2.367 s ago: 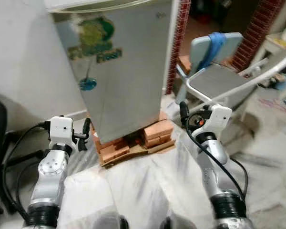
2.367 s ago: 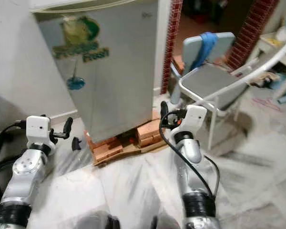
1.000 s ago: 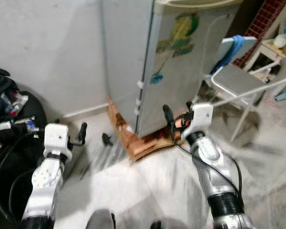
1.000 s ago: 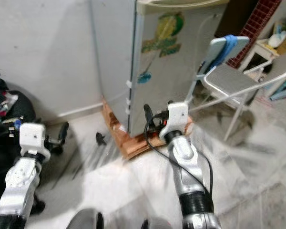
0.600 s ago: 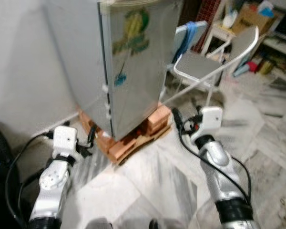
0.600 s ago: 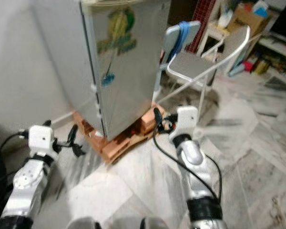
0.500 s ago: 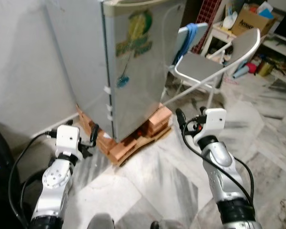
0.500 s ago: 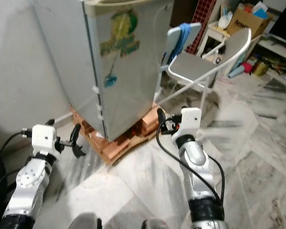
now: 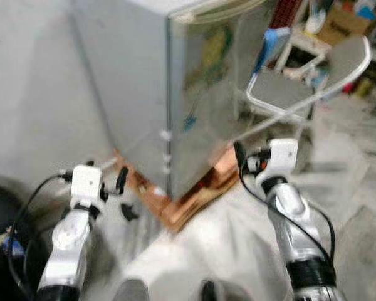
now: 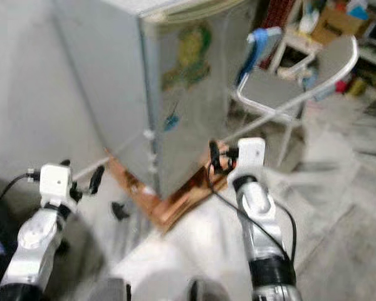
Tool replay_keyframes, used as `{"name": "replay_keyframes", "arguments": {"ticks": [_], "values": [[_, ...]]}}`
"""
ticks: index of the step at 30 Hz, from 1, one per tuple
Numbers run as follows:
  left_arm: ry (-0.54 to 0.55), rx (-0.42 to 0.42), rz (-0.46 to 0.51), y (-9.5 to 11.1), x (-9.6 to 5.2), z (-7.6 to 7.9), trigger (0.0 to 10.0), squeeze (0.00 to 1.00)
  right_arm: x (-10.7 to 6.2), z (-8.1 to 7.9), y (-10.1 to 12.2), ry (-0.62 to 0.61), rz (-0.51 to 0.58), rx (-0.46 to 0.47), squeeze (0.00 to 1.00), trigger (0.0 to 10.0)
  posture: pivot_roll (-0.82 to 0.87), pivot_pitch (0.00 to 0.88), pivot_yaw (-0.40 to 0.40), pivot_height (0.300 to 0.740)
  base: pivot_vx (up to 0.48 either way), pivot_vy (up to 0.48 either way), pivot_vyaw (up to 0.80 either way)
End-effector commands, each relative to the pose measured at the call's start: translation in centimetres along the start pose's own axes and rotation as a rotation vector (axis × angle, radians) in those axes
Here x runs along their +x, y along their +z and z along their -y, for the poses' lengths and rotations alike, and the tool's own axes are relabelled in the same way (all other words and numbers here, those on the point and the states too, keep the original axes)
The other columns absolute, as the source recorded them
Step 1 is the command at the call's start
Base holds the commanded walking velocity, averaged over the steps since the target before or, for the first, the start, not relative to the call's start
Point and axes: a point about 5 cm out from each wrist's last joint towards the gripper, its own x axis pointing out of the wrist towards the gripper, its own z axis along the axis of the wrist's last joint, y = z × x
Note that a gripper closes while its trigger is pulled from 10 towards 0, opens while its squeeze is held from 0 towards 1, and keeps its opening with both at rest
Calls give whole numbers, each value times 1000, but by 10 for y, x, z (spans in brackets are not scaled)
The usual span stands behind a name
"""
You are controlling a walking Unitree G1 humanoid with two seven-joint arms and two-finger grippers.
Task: Restocking fridge
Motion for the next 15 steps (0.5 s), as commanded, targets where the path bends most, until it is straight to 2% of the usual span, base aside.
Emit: {"name": "replay_keyframes", "arguments": {"ticks": [1, 3, 6, 10, 15], "values": [[-7, 20, -34, -2, 0, -2, 10000, 0, -2, 3, 2, -34, 8, 2, 0, 10000, 87, 54, 0, 740, 0, 0, 0], [2, 42, -58, -4, 2, -5, 10000, 0, -4, 4, 0, -46, 5, 19, 0, 10000, 86, 56, 7, 740, 0, 0, 0], [-1, 30, -63, -4, 0, -7, 10000, 0, -4, 6, 1, -53, 17, 14, 0, 10000, 86, 55, 8, 740, 0, 0, 0], [11, -28, -81, -5, -5, -10, 10000, 0, -3, 9, 0, -64, 3, 18, 0, 10000, 93, 53, -2, 740, 0, 0, 0], [28, -32, -56, -4, -11, -8, 10000, 0, 0, 6, 3, -49, 14, 16, 0, 10000, 103, 56, -17, 740, 0, 0, -800]]}}
